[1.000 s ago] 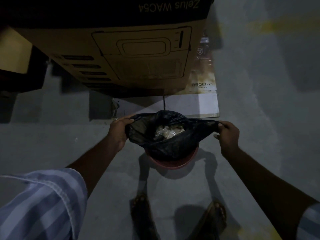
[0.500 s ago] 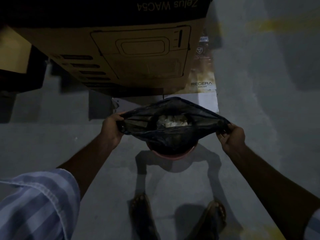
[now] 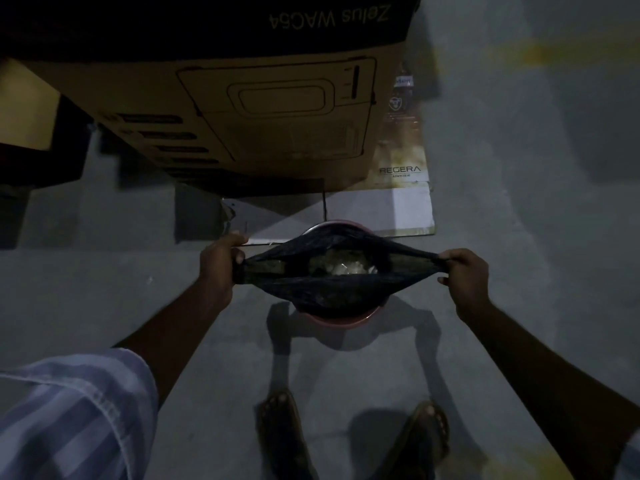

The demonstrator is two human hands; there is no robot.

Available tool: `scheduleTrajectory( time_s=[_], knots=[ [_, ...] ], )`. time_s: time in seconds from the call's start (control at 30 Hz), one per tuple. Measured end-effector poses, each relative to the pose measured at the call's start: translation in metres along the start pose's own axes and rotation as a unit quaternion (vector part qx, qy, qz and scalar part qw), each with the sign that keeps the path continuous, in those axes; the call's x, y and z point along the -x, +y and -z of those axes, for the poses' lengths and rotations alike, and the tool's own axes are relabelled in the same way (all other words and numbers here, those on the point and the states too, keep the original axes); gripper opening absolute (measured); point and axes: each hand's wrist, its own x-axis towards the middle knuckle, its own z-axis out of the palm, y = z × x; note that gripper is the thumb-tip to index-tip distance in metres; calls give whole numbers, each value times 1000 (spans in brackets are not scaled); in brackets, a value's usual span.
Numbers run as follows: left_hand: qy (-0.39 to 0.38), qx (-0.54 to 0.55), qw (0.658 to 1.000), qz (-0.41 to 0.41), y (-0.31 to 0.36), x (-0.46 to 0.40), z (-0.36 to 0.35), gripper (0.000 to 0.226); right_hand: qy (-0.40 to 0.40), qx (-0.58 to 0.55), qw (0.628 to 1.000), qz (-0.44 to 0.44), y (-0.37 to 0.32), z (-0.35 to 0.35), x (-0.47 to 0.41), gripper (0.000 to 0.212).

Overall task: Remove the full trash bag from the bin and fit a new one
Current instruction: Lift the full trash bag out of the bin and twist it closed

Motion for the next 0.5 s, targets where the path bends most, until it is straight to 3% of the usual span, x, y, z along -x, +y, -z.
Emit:
scheduleTrajectory(
  time_s=[0.17,0.27,0.37,0.5],
  knots=[
    [69,-111,986,-107,-8,-7,5,29,31,64,995,73,3,9,7,35],
    [153,-209,954,-153,-13,-8,12,36,34,106,984,138,10,12,15,31],
    [249,-292,909,-161,-14,5,18,33,35,116,983,136,23,15,23,32],
    [257,-314,897,-174,-17,12,22,29,55,115,984,128,28,19,32,34]
  ],
)
